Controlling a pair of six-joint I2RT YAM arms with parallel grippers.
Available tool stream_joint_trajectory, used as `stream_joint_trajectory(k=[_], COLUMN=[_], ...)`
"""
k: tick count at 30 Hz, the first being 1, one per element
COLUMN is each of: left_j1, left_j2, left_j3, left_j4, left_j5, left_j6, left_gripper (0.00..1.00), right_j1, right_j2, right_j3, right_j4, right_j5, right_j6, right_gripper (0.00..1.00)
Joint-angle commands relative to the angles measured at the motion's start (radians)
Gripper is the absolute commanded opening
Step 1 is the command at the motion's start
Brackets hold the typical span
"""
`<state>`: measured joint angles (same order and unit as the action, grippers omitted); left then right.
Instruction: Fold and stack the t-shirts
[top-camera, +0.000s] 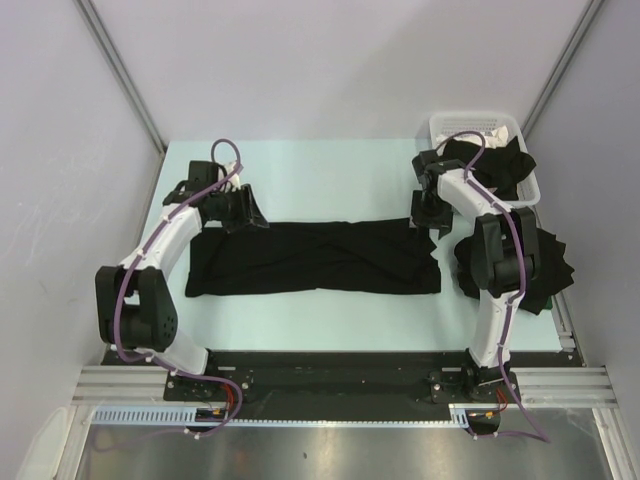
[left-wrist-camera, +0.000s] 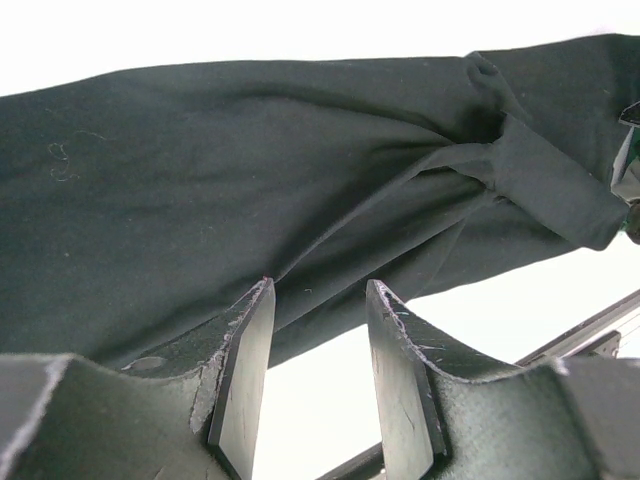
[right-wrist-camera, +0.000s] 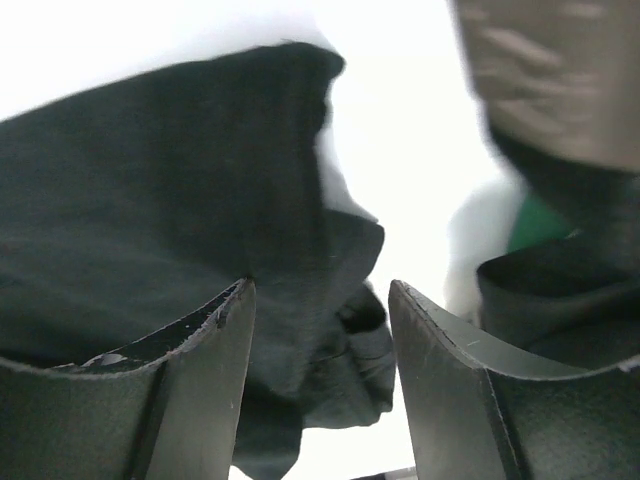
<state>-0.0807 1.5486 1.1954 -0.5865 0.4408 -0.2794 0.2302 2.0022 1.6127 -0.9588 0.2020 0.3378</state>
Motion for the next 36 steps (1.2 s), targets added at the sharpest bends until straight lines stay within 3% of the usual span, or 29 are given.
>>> stream_joint_trajectory(k=[1,23,36], left_j1=[-0.005,-0.007,-0.007], left_j2=[0.007,0.028,0.028], left_j3=[0.041,0.086,0.090], left_j4=[0.013,-0.021,-0.021], left_j5=[0.024,0.022,0.016], left_j6=[0.009,0.036,0.037], left_gripper=[0.47,0.47,0.47], right_j1=[-0.026,-0.083,-0.085], right_j2=[-0.046,0.010,0.032], right_j3=[-0.023,-0.083,-0.089], right_j4=[0.009,0.106,0.167], right_j5=[0.040,-0.179,-0.191], right_j6=[-0.019,-0.005,-0.040], right_gripper=[0.61,0.63,0.62])
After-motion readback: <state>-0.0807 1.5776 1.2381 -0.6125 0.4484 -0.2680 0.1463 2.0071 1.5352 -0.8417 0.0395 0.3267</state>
